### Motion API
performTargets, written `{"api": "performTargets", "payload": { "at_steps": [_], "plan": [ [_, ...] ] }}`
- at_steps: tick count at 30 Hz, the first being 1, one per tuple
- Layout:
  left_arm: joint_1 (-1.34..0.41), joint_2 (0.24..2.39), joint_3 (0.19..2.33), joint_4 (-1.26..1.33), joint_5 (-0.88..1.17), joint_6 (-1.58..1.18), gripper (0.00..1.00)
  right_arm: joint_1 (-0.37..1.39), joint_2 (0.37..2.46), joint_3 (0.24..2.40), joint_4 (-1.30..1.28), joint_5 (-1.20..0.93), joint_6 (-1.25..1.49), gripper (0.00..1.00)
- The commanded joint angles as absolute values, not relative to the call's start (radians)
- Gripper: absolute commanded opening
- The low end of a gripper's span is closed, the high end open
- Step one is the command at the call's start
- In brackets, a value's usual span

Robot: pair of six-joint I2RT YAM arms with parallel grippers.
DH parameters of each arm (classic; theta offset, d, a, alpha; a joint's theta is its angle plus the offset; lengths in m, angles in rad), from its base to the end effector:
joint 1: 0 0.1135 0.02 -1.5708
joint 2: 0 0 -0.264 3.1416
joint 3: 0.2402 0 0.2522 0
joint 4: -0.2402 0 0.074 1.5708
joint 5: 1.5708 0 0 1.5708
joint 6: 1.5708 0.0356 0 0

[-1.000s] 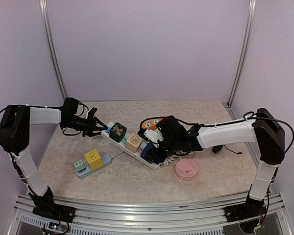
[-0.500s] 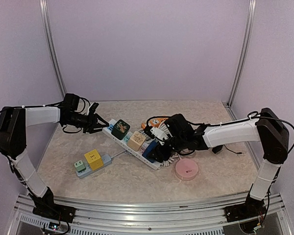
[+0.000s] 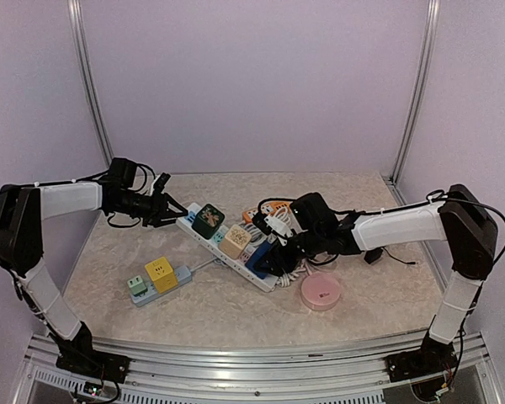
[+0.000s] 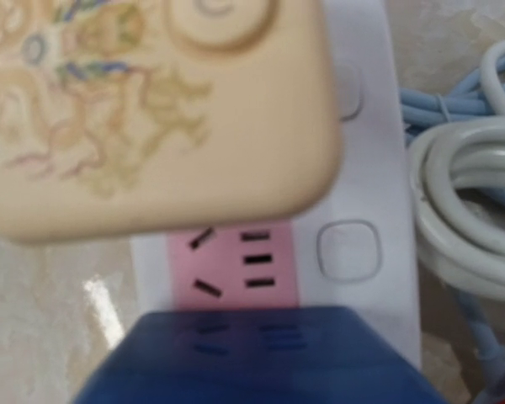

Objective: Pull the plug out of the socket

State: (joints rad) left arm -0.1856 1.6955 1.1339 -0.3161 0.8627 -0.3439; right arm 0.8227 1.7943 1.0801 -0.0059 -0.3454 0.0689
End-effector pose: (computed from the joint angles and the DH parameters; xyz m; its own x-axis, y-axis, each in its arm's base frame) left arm 0.3431 -0.0919 0.2210 -0.9131 -0.0517 -0.4045 0.3072 0.5653 -0.7655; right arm 0.2522 0.2895 0.1849 -0.5069 -0.4510 -0.7346 -0.8299 0.4857 0.2745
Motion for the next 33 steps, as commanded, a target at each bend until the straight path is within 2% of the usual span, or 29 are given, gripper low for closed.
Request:
{"api": "performTargets", "payload": {
  "at_steps": [1, 13, 20, 25, 33],
  "plan": [
    [-0.230, 1.649, 1.145, -0.341, 0.873, -0.201, 0.13, 0.790, 1.755, 1.095, 0.154, -0.436, 0.199, 0.00],
    [-0.240, 1.665, 1.159, -0.366, 0.824, -0.210, 0.13, 0.802, 1.734, 1.079, 0.108, -0.323, 0.154, 0.00],
    [-0.218, 1.705, 1.173, -0.381, 0.817, -0.239, 0.13, 0.868, 1.723, 1.071, 0.099, -0.157, 0.104, 0.00],
    [-0.199, 1.707, 1.170, -0.375, 0.820, -0.257, 0.13, 0.936, 1.729, 1.089, 0.063, 0.053, 0.065, 0.00],
    [-0.186, 1.709, 1.164, -0.362, 0.838, -0.273, 0.13, 0.995, 1.745, 1.105, 0.032, 0.226, 0.047, 0.00]
  ]
}}
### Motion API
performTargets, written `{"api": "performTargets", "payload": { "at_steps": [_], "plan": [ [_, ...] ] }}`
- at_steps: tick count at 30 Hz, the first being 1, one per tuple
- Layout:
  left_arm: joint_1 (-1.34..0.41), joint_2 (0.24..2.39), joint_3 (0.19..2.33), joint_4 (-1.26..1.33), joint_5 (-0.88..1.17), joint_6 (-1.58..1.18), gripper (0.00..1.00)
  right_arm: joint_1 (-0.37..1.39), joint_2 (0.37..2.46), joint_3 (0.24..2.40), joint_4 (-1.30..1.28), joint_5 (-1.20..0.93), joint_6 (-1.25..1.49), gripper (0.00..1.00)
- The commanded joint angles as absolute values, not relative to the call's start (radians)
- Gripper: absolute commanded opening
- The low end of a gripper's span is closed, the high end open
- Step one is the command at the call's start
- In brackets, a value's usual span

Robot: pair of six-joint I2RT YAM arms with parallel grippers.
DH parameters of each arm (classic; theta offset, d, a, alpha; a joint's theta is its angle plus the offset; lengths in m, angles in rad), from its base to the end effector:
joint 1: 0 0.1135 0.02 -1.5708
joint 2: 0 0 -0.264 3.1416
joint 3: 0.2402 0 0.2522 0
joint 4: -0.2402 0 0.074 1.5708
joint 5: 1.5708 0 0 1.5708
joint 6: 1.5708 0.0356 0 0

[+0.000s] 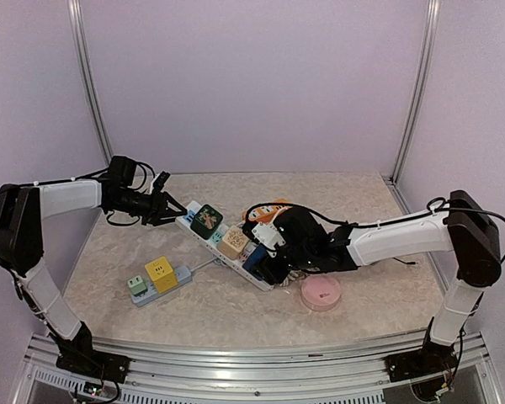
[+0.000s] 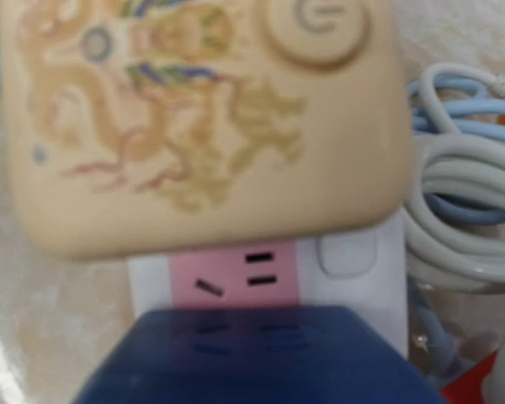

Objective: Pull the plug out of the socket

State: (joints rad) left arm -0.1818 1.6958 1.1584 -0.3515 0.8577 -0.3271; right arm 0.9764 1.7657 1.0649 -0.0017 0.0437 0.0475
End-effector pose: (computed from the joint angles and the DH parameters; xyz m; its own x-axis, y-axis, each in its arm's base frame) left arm 0.3447 -0.0907 0.2261 -0.9117 -0.0461 -0.4082 0.3107 0.5728 -0.7586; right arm 0.2145 0.3145 0.1896 -0.3998 -0.5068 -0.7637 -0.7909 0.6119 0.0080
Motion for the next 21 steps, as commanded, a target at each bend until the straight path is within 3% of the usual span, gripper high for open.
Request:
{"api": "performTargets", "payload": {
  "at_steps": [1, 10, 21],
  "plan": [
    [-0.185, 1.710, 1.164, -0.362, 0.838, -0.273, 0.13, 0.997, 1.747, 1.111, 0.026, 0.235, 0.045, 0.00],
    [-0.183, 1.706, 1.163, -0.361, 0.841, -0.268, 0.13, 0.996, 1.747, 1.127, 0.025, 0.189, 0.064, 0.00],
    [-0.189, 1.697, 1.163, -0.360, 0.840, -0.257, 0.12, 0.900, 1.743, 1.135, 0.048, -0.120, 0.166, 0.00]
  ]
}}
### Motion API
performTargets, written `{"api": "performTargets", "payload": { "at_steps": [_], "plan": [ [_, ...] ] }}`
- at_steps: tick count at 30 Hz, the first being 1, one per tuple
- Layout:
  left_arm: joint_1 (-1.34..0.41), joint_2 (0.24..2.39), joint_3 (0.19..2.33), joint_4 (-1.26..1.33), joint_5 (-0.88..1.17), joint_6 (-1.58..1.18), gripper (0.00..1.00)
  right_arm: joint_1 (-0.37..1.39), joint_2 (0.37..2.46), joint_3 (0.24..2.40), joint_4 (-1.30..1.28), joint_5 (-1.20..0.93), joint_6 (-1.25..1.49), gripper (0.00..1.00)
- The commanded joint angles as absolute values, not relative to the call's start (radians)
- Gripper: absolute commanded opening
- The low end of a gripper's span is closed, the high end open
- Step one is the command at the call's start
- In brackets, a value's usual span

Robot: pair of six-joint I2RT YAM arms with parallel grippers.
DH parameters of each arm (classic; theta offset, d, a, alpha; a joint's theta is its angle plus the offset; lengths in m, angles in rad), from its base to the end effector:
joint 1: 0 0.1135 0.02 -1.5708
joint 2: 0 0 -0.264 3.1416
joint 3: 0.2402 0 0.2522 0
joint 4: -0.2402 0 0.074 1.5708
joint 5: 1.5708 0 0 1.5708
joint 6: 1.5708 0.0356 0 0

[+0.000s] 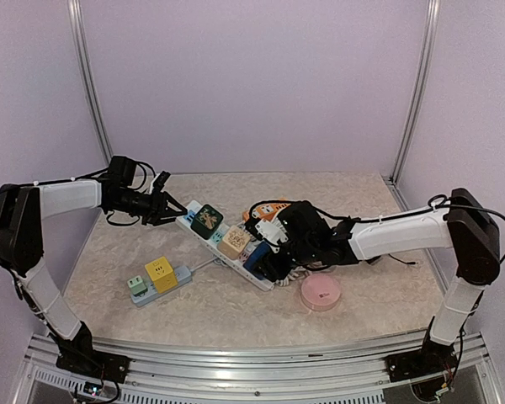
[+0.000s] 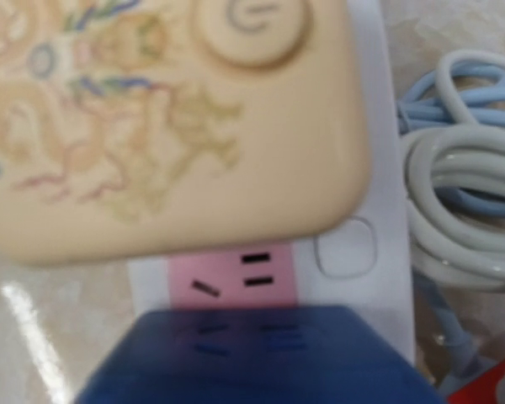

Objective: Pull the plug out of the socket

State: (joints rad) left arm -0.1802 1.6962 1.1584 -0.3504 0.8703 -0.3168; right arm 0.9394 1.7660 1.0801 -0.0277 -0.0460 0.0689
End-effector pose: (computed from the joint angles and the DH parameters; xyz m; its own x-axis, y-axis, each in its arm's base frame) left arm 0.3447 -0.0905 0.2263 -0.9092 -0.0385 -0.4146 0.3228 0.5638 -0.7602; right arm 0.2239 0.3090 0.1921 -0.4424 -0.4884 -0.7521 -0.7983 0.5966 0.0821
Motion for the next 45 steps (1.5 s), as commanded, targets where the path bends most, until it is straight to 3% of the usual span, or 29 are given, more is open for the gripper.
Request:
{"api": "performTargets", "payload": {
  "at_steps": [1, 7, 14, 38, 45],
  "plan": [
    [-0.189, 1.697, 1.163, -0.359, 0.839, -0.257, 0.12, 0.894, 1.746, 1.140, 0.045, -0.143, 0.174, 0.00],
    [-0.190, 1.694, 1.163, -0.360, 0.838, -0.255, 0.12, 0.846, 1.739, 1.103, 0.118, -0.290, 0.243, 0.00],
    [-0.189, 1.695, 1.162, -0.361, 0.833, -0.256, 0.12, 0.845, 1.725, 1.097, 0.104, -0.241, 0.233, 0.00],
    [-0.167, 1.713, 1.166, -0.369, 0.809, -0.279, 0.12, 1.026, 1.791, 1.217, -0.100, 0.292, 0.073, 0.00],
    [-0.163, 1.712, 1.166, -0.368, 0.811, -0.279, 0.12, 1.043, 1.803, 1.236, -0.120, 0.365, 0.068, 0.00]
  ]
}}
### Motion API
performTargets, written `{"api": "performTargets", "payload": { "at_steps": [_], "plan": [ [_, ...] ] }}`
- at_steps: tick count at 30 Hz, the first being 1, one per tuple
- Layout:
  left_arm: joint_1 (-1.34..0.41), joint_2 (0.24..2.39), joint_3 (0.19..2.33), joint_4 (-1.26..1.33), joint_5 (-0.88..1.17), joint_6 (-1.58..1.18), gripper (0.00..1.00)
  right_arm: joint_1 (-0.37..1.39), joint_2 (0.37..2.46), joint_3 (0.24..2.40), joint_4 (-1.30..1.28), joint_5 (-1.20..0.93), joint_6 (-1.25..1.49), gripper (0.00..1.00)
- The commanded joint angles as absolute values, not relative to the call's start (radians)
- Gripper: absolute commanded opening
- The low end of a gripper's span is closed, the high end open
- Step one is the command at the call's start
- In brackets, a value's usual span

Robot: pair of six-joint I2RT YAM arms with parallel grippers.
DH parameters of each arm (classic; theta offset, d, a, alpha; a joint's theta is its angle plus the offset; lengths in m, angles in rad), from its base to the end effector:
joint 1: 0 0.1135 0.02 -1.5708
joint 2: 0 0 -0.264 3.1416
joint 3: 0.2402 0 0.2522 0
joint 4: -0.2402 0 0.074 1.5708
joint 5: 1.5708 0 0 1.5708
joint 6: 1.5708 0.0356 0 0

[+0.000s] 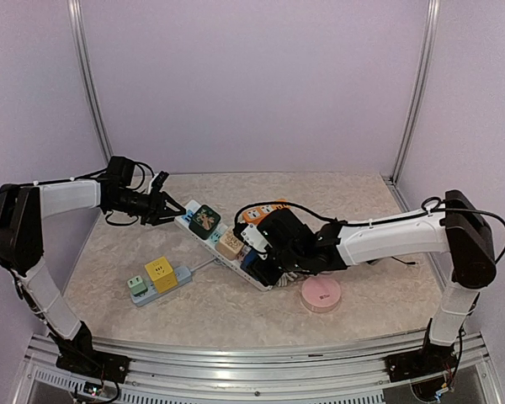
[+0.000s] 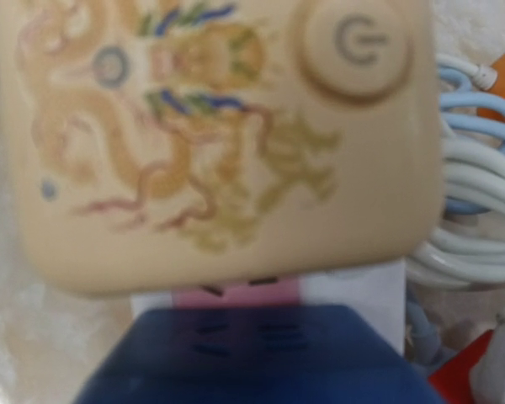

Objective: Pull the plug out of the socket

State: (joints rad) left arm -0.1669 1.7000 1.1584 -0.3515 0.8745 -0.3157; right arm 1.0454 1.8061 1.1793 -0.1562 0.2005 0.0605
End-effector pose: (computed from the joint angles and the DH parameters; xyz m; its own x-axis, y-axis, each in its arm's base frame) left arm 0.3461 -0.0860 0.2250 -0.9106 -0.0485 -0.4104 0.3137 0.5654 -0.7628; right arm 0.2029 0.3358 0.1983 -0.4001 -0.5720 -0.7160 -0.7542 0.6494 -0.0974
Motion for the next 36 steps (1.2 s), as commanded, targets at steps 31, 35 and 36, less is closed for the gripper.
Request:
{"api": "performTargets", "payload": {
  "at_steps": [31, 35, 36],
  "plan": [
    [-0.184, 1.689, 1.167, -0.384, 0.770, -0.249, 0.10, 0.834, 1.705, 1.107, 0.102, -0.189, 0.282, 0.00],
    [-0.184, 1.695, 1.170, -0.396, 0.754, -0.249, 0.09, 0.864, 1.698, 1.127, 0.041, -0.086, 0.227, 0.00],
    [-0.184, 1.696, 1.171, -0.396, 0.753, -0.249, 0.09, 0.877, 1.701, 1.137, 0.023, -0.056, 0.213, 0.00]
  ]
}}
